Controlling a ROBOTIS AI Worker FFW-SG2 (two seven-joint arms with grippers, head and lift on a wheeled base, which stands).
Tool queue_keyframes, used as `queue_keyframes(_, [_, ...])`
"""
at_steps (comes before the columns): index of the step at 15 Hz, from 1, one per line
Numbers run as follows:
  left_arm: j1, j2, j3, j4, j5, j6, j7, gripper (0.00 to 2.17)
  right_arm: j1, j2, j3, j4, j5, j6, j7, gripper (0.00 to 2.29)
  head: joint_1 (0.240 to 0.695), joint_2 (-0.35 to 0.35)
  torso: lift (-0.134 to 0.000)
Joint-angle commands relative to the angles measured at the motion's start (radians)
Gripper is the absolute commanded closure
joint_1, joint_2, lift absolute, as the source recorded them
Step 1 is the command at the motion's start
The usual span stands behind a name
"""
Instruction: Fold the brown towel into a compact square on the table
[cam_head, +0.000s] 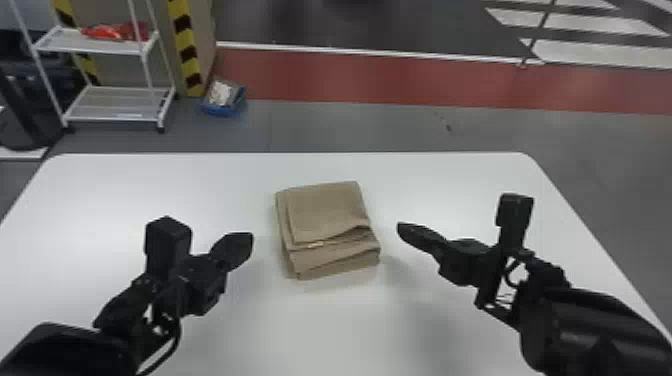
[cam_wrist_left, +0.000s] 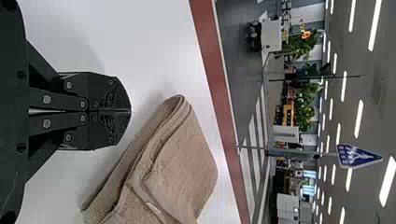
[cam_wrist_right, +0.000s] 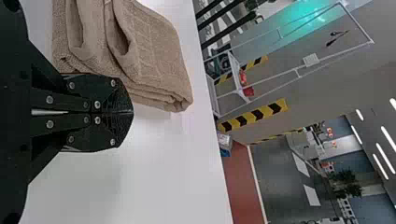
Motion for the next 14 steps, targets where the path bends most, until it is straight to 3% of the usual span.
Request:
queue_keyframes(1, [-0.001,0.001,0.011,-0.007,0.001,-0.003,-0.002,1.44,-0.006,0.004,0.023,0.017,0.017,0.002,-0.003,2.24,0.695,-0.089,-0.124])
queue_keyframes(14, [0.002,0.004,0.025,-0.021,0.003,0.003,-0.008,1.44,0.061,0.004,0.049,-0.018,-0.053,0.073,0.036,2.24,0.695,-0.04,-0.124])
